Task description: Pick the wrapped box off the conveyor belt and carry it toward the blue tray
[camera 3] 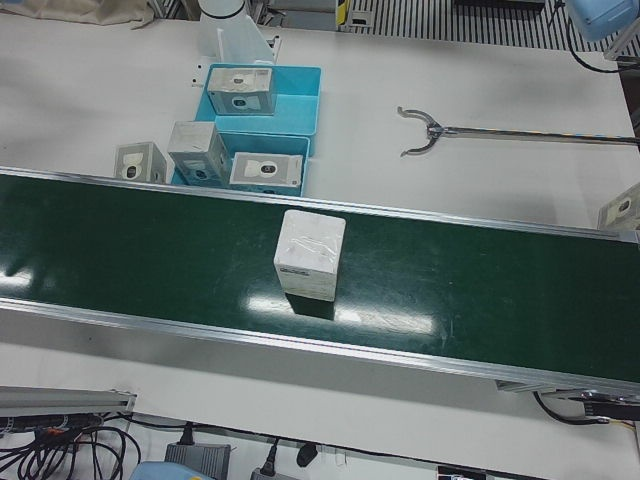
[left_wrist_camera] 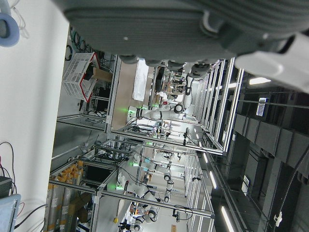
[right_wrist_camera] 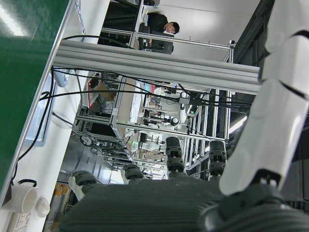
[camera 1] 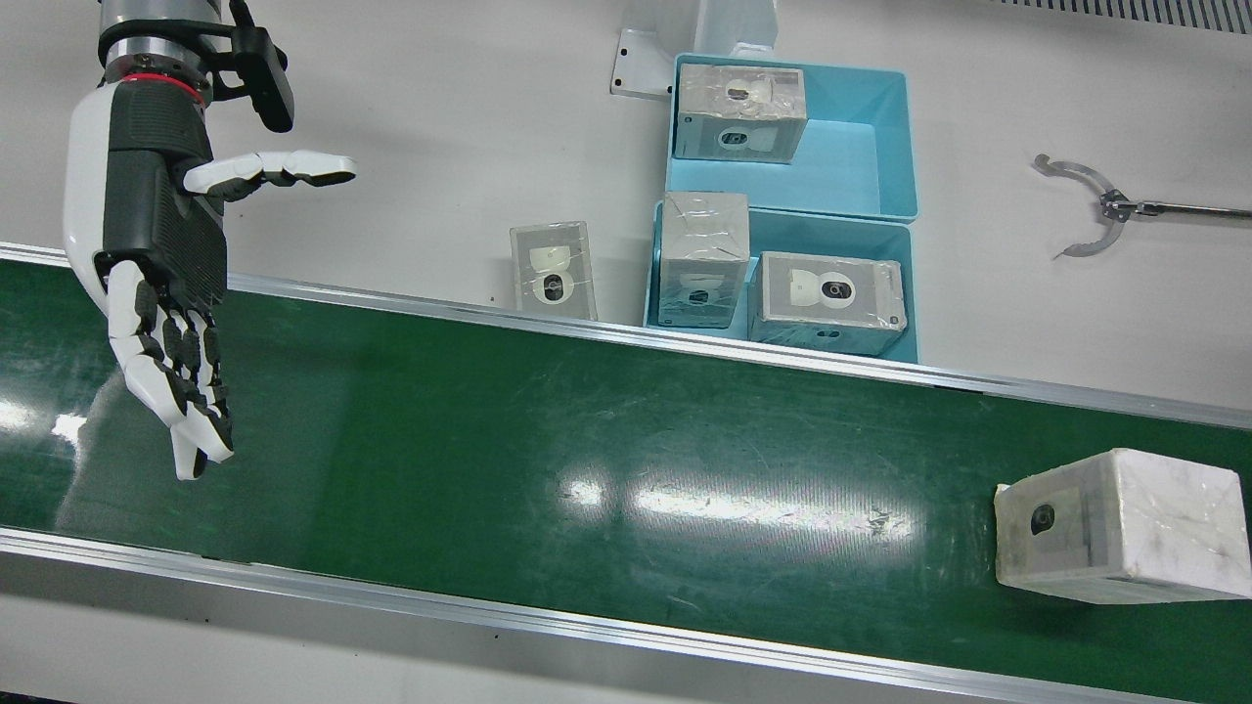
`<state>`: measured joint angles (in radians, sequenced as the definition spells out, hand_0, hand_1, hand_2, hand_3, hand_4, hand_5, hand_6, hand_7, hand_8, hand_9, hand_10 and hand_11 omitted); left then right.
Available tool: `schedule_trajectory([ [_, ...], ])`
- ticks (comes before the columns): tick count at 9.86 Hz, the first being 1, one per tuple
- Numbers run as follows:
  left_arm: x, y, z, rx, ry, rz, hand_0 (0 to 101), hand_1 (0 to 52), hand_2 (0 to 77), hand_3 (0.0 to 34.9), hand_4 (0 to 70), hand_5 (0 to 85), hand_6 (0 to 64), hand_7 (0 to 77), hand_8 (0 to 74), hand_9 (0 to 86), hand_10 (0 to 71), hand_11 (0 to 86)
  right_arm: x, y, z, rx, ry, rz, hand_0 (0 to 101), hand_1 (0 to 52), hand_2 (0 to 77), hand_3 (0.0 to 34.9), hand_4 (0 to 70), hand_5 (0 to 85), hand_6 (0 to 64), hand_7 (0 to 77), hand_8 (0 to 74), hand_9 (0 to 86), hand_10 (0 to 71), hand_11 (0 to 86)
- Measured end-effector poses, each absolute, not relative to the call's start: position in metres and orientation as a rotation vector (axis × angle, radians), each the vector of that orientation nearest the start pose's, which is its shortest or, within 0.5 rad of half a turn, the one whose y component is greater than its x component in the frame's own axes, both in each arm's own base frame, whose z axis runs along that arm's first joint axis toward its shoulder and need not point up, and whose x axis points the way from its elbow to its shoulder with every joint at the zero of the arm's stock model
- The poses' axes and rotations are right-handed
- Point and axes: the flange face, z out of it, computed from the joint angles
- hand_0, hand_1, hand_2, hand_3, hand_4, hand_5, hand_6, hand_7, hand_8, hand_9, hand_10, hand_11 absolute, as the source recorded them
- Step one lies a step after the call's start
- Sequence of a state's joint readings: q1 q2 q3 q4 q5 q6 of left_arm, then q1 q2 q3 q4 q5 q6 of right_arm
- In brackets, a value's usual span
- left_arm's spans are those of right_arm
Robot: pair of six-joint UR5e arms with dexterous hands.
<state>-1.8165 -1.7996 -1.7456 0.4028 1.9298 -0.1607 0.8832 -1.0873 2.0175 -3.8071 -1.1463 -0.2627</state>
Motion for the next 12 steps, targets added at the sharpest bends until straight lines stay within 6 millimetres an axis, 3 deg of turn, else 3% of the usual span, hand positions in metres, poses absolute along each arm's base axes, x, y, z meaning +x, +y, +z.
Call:
schedule_trajectory([
  [8, -0.229, -0.51, 0.522, -0.306, 2.225, -2.244, 0, 0.0, 1.1, 0.0, 0.0, 0.5, 0.0, 0.5, 0.5, 0.5, 0.0, 0.0, -0.189, -0.534, 0.307, 0.089, 2.655, -2.074, 40, 9.3, 13.1, 30.2, 4.9, 19.1, 0.0, 16.4, 0.5, 6.0, 1.6, 3.3],
  [12, -0.229, -0.51, 0.522, -0.306, 2.225, -2.244, 0, 0.0, 1.1, 0.0, 0.0, 0.5, 0.0, 0.5, 0.5, 0.0, 0.5, 0.0, -0.206, -0.535, 0.316, 0.099, 2.658, -2.115, 40, 8.7, 11.4, 30.3, 3.8, 19.1, 0.0, 16.9, 0.5, 6.0, 1.6, 3.3],
])
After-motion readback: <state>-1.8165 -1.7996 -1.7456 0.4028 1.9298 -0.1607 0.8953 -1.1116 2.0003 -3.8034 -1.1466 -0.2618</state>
